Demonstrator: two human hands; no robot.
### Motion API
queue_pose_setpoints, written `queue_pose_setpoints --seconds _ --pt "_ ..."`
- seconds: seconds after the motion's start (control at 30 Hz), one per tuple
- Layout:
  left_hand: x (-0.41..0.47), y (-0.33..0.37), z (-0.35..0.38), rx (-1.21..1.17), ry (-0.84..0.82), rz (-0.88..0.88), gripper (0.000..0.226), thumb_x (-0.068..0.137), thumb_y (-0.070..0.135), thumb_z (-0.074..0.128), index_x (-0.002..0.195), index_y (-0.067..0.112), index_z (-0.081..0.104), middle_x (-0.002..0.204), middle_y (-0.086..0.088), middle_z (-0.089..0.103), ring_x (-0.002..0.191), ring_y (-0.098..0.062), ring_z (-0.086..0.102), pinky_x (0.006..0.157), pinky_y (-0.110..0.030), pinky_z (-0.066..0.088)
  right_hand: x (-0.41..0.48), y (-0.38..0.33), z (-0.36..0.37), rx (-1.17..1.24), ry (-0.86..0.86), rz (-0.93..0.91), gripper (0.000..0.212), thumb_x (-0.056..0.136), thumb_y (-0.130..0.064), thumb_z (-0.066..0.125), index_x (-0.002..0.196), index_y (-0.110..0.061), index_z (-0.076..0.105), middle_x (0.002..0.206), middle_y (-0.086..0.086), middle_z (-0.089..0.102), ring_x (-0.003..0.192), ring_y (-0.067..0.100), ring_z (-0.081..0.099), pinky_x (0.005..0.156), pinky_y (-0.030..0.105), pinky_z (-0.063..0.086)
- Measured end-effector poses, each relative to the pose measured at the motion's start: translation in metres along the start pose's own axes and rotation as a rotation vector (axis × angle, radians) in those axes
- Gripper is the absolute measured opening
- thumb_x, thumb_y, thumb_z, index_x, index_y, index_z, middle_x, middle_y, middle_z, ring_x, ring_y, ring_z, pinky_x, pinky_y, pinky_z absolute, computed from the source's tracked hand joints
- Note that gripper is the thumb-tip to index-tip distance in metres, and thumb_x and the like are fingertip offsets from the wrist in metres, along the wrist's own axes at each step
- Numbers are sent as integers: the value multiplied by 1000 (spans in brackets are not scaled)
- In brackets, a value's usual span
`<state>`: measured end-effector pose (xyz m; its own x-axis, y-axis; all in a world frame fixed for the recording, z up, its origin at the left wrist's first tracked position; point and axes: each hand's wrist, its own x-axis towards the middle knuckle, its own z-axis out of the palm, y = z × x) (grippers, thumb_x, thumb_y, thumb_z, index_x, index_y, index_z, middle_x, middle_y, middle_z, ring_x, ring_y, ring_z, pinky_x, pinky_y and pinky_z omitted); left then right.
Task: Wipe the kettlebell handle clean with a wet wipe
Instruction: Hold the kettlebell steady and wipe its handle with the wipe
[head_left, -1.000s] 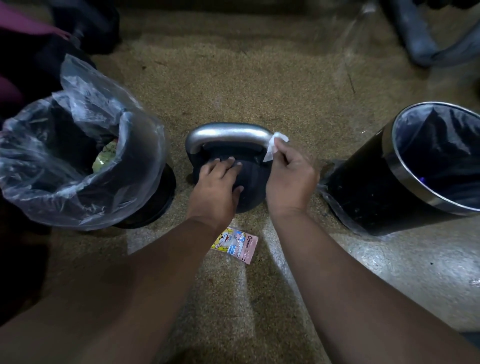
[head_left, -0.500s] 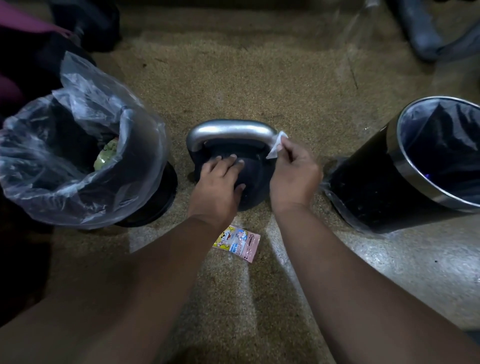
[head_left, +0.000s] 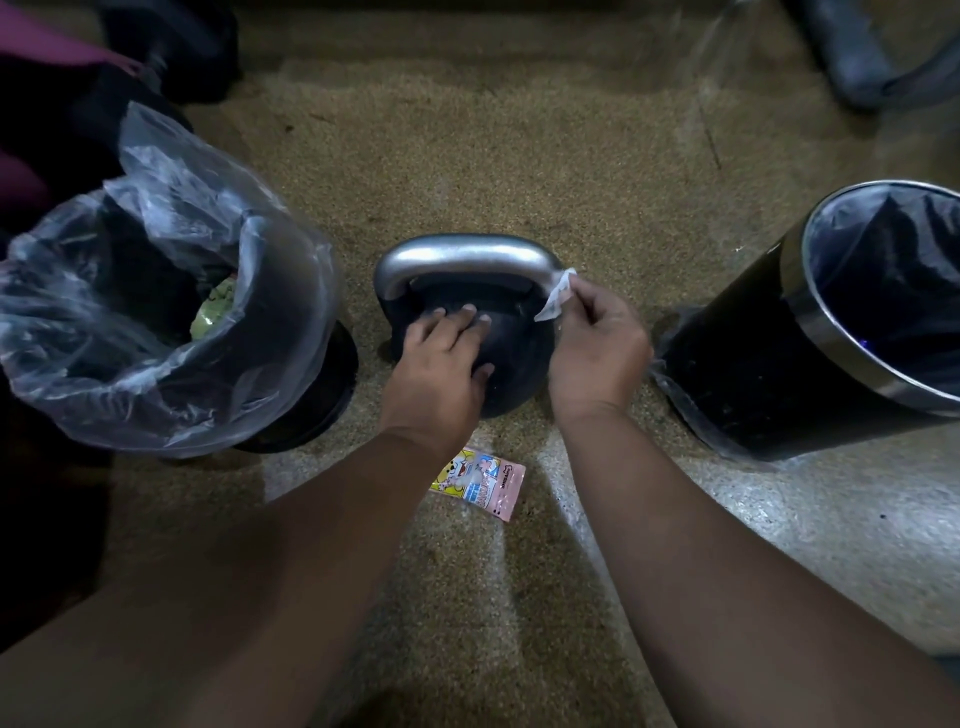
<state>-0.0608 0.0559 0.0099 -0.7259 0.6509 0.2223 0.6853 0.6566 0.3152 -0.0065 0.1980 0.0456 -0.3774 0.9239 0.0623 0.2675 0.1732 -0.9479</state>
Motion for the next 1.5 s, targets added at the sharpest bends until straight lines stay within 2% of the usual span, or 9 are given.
queue_pose_setpoints --seconds 0.33,0.47,0.63,0.77,0.9,1.03,1.2,1.37,1.5 --pt "1 0 -2 17 -19 -3 52 90 29 63 138 14 54 144 -3 49 128 -30 40 111 -39 35 7 2 5 195 -38 243 15 86 -22 68 99 -20 75 98 -7 72 94 6 67 94 31 52" --pt "-1 -2 0 7 -6 0 50 91 30 61 138 14 53 145 -3 48 129 -31 40 111 -40 36 -3 -3 2 241 -56 194 16 88 -17 67 102 -18 74 98 -9 73 94 2 67 91 22 52" --pt "-1 -1 1 11 -9 -5 51 91 31 62 139 14 53 145 -3 49 129 -30 39 112 -39 36 11 -2 6 231 -40 265 15 89 -20 66 101 -18 75 90 -15 72 84 -2 65 81 15 50" --pt "-1 -1 1 7 -11 -12 51 92 30 61 139 14 52 145 -3 48 130 -30 39 111 -40 36 1 5 0 158 -60 202 14 88 -22 67 98 -15 75 89 -9 72 80 -1 64 76 11 49" --pt "0 -1 1 16 -25 -13 52 90 30 62 139 15 53 145 -2 48 129 -30 39 112 -39 35 8 6 6 77 -36 185 18 87 -30 65 96 -18 75 95 -4 71 88 8 66 87 26 52" --pt "-1 -1 1 12 -24 -20 52 91 30 61 140 15 52 146 -2 47 131 -30 38 112 -39 35 -2 0 2 60 -22 145 13 90 -23 64 96 -17 73 90 -7 72 82 5 65 78 17 50" --pt "0 -1 1 10 -31 -21 52 90 30 61 139 14 53 146 -2 48 130 -30 38 112 -40 35 6 -9 2 -3 -20 132 19 92 -25 61 106 -24 74 100 -14 71 90 -2 63 82 8 44" --pt "-1 -2 1 -2 -13 -12 51 90 29 61 139 13 53 146 -3 47 130 -31 38 111 -41 36 -2 -4 1 -29 0 13 19 88 -20 65 105 -19 75 99 -8 73 92 4 67 90 22 52" --pt "0 -1 3 1 -6 -10 51 89 28 63 137 13 54 144 -4 49 128 -32 40 111 -40 36 5 -9 0 -99 -6 58 19 91 -25 62 106 -23 75 100 -10 73 93 5 66 86 17 50"
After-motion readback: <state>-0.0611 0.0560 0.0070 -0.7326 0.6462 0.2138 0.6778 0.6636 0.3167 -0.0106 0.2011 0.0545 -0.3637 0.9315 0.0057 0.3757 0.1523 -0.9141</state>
